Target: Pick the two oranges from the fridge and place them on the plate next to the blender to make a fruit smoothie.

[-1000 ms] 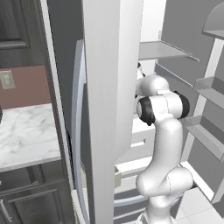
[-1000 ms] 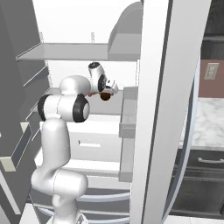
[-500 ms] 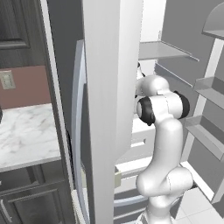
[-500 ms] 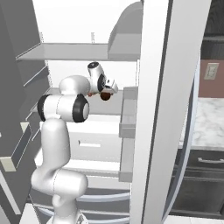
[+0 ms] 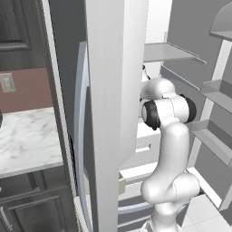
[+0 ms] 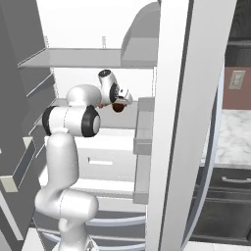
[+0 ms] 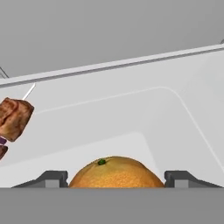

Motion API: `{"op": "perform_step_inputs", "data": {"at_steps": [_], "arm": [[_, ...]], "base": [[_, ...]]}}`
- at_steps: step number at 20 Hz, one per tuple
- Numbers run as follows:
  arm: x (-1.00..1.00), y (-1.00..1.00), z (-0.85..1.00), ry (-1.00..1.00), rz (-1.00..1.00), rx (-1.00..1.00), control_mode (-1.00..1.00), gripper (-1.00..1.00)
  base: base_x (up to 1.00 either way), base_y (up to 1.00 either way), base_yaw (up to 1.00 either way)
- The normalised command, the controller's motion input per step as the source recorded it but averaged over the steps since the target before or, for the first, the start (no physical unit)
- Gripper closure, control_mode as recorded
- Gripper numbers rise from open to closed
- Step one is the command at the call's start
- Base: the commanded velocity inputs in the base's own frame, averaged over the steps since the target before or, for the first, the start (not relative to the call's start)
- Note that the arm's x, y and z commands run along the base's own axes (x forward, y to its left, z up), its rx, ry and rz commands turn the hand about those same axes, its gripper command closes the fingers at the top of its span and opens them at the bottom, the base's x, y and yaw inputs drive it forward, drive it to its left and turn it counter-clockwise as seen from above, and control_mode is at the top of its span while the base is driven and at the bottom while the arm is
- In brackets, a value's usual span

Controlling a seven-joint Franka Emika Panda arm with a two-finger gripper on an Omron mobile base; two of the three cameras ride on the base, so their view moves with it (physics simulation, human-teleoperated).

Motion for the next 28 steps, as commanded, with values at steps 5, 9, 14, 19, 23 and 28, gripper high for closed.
{"op": "perform_step_inputs", "data": {"at_steps": [5,9,14,19,23,28], "arm": [[-0.14,0.0,0.0,-0.06,0.0,0.0,-1.0,1.0],[-0.42,0.0,0.0,-0.21,0.0,0.0,-1.0,1.0],[-0.54,0.0,0.0,-0.37,0.0,0.0,-1.0,1.0],[-0.93,0.01,0.66,-0.23,0.0,0.03,-1.0,1.0],[-1.0,0.02,1.0,0.01,0.0,0.15,-1.0,1.0],[-1.0,0.1,0.99,0.16,0.0,0.18,-1.0,1.0]], "base": [[0.0,0.0,0.0],[0.0,0.0,0.0],[0.0,0.0,0.0],[0.0,0.0,0.0],[0.0,0.0,0.0],[0.0,0.0,0.0]]}}
